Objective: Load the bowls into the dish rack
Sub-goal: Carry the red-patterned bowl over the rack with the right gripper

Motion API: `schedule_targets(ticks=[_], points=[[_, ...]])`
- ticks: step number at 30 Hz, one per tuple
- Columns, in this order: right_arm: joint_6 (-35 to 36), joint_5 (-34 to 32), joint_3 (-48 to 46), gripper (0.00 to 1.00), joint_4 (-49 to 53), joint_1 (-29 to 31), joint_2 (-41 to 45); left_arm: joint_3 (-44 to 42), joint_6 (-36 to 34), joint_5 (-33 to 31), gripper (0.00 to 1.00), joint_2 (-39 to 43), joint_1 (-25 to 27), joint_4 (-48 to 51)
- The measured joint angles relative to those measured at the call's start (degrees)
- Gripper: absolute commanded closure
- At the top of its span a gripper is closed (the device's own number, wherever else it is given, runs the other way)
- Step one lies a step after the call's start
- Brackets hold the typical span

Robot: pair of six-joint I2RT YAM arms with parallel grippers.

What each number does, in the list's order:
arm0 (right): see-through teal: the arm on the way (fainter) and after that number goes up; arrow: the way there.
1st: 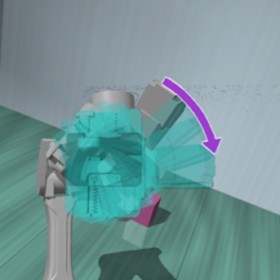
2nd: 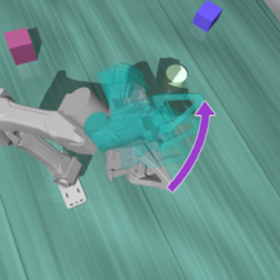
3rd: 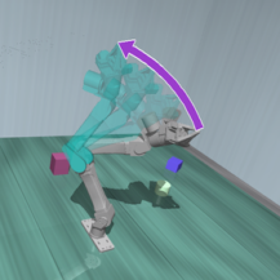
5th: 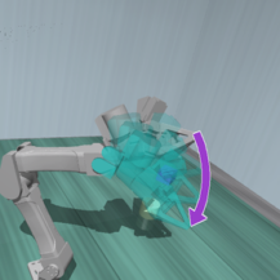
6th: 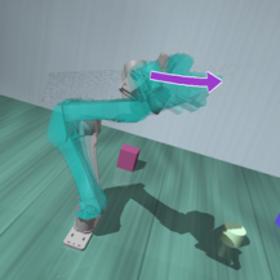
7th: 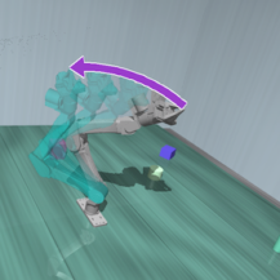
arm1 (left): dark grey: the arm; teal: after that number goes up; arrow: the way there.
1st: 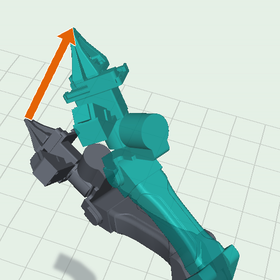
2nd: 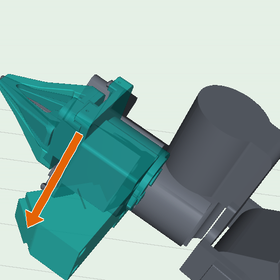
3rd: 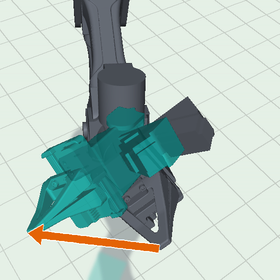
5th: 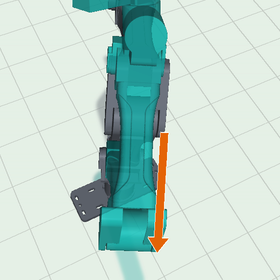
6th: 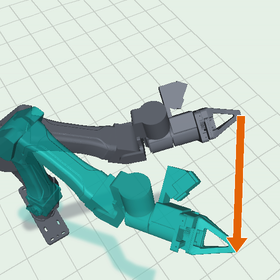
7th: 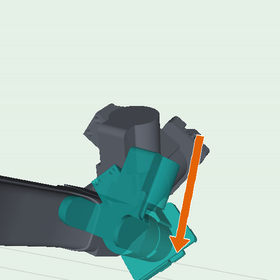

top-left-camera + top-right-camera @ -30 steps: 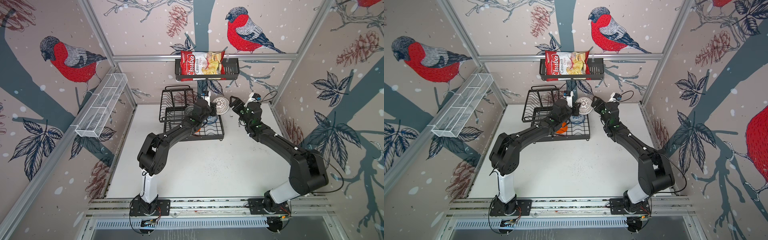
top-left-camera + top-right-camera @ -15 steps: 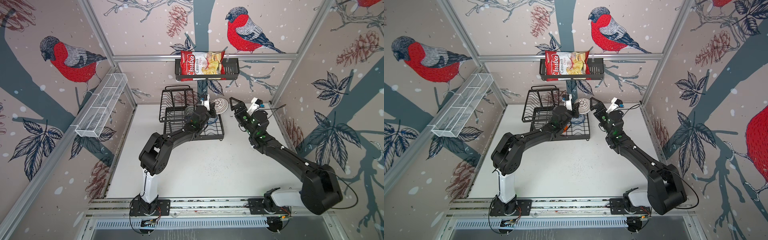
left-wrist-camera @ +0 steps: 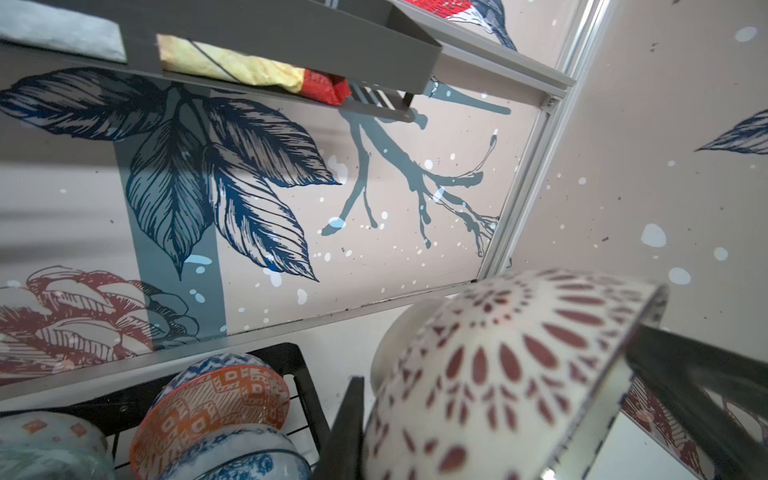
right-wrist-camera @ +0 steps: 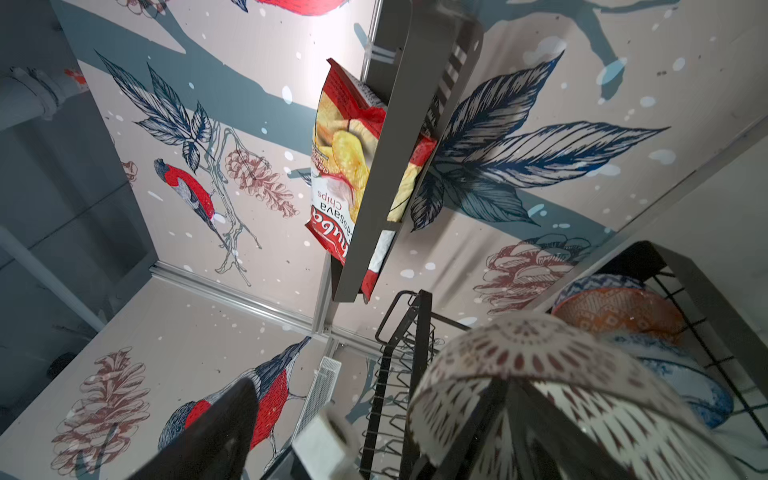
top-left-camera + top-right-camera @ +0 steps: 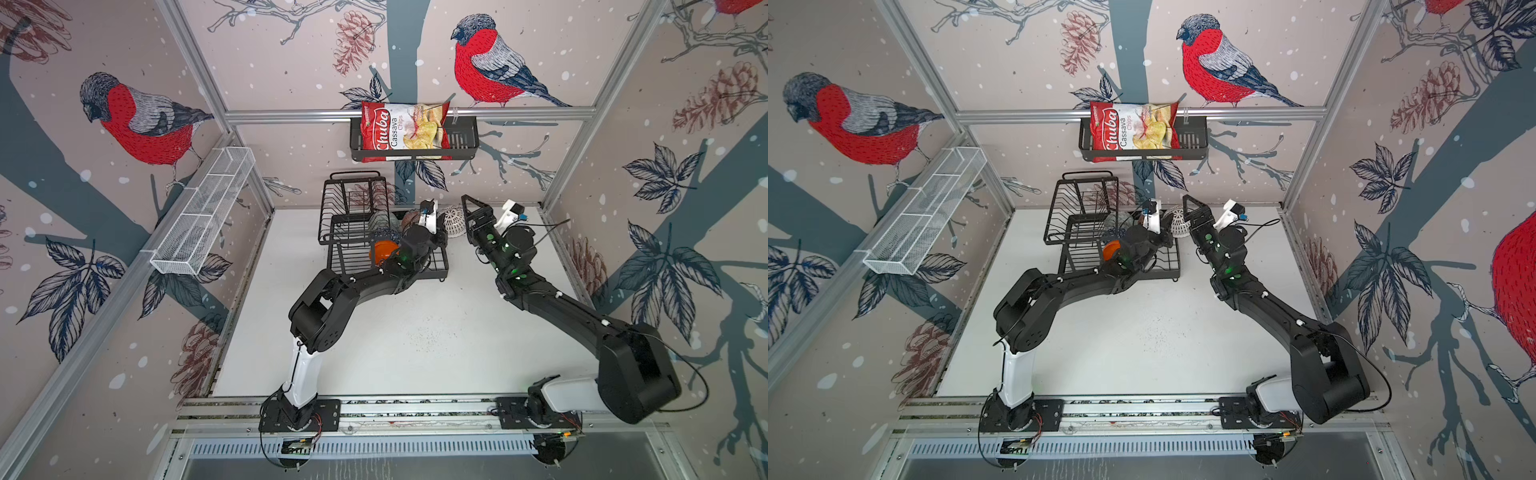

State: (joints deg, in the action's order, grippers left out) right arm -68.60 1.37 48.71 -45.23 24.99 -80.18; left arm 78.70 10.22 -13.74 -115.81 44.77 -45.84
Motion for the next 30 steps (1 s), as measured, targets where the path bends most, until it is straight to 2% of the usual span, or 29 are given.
schedule_targets(ticks=[2,5,9,15,19,20,23,24,26,27,30], points=[[-0.8,1.2,0.0,0.16,-1.4,-0.6,-1.2,-0.6,-0.6,-0.3,1.0,0.0,0.7,-2.1],[-2.9,4.7,0.6,0.27,-2.4,-1.7,-2.7,-1.6,-1.9,-1.8,1.0,0.0,1.6,-5.2],[-5.5,7.6,0.0,0.48,-4.4,-2.6,-4.5,-2.7,-3.7,-3.1,1.0,0.0,2.1,-7.9],[-8.7,11.8,0.2,0.86,-6.8,-2.7,-6.1,-3.9,-6.4,-5.3,1.0,0.0,2.3,-9.3],[-9.7,14.3,0.1,0.99,-7.8,-2.5,-6.1,-4.7,-8.2,-7.5,1.0,0.0,2.3,-8.9],[-9.7,14.3,0.0,0.99,-8.2,-2.6,-6.1,-4.9,-8.2,-7.6,1.0,0.1,2.3,-9.0],[-9.6,14.2,-0.4,1.0,-10.8,-2.7,-6.5,-5.2,-8.1,-7.5,0.88,0.7,2.3,-9.1],[-9.7,14.2,-0.6,0.99,-12.2,-2.7,-6.8,-5.2,-8.1,-7.5,0.8,0.9,2.3,-9.1],[-9.7,14.2,-0.8,1.0,-14.4,-2.8,-7.3,-5.4,-7.6,-7.2,0.62,1.4,2.3,-9.2],[-9.4,13.5,-0.8,1.0,-14.9,-3.0,-7.6,-5.6,-7.3,-6.1,0.48,1.7,2.4,-10.2],[-9.3,11.6,-1.6,1.0,-15.5,-3.8,-8.0,-6.0,-7.2,-4.5,0.19,3.3,3.0,-12.9]])
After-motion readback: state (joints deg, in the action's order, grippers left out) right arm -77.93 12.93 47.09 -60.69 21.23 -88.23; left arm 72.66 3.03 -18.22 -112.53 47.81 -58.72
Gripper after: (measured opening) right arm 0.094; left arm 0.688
